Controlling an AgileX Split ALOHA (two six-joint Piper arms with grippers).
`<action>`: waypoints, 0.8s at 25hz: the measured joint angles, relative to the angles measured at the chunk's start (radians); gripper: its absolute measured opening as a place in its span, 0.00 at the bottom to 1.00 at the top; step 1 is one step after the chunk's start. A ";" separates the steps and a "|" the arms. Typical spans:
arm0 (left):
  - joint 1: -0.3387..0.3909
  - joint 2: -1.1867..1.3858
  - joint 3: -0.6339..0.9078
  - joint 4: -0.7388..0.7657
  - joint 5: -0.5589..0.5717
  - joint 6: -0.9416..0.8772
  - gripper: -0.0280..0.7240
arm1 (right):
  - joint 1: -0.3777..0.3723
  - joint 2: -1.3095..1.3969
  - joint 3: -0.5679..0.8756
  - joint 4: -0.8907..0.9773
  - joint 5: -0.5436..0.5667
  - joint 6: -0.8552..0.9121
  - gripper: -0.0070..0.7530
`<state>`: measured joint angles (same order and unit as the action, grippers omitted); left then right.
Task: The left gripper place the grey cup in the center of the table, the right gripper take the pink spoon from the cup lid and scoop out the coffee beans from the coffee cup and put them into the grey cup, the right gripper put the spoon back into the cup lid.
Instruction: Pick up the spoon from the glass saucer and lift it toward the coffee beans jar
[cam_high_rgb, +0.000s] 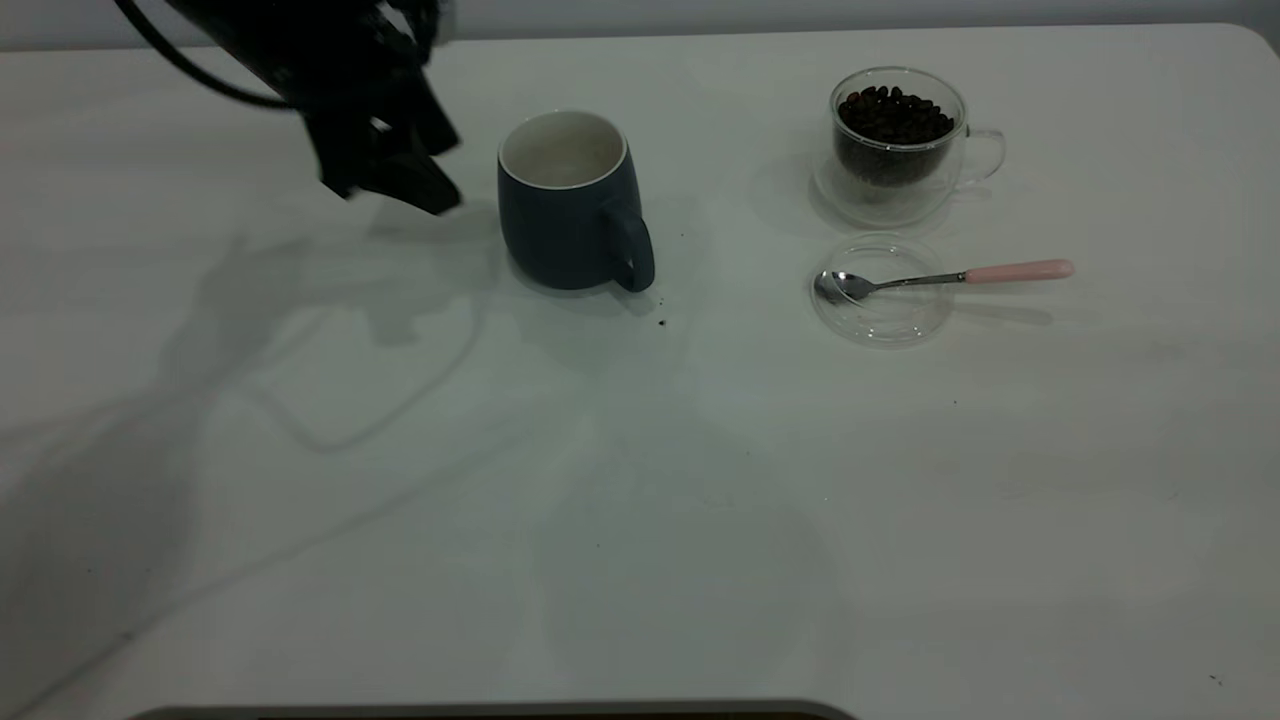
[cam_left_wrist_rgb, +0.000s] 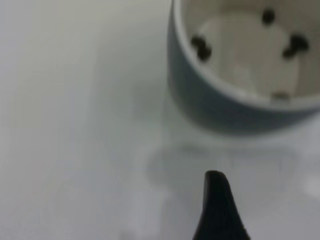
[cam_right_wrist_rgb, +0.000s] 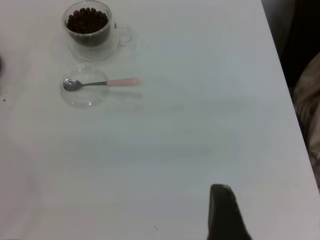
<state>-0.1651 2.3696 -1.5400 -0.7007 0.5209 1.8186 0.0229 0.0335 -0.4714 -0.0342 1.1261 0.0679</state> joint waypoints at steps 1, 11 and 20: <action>0.003 -0.019 0.000 0.065 0.013 -0.099 0.79 | 0.000 0.000 0.000 0.000 0.000 0.000 0.64; 0.050 -0.293 0.000 0.568 0.375 -0.935 0.79 | 0.000 0.000 0.000 0.000 0.000 0.000 0.64; 0.051 -0.638 0.023 0.615 0.649 -1.250 0.79 | 0.000 0.000 0.000 0.000 0.000 0.000 0.64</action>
<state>-0.1137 1.7312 -1.5168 -0.0862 1.1702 0.5687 0.0229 0.0335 -0.4714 -0.0342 1.1261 0.0679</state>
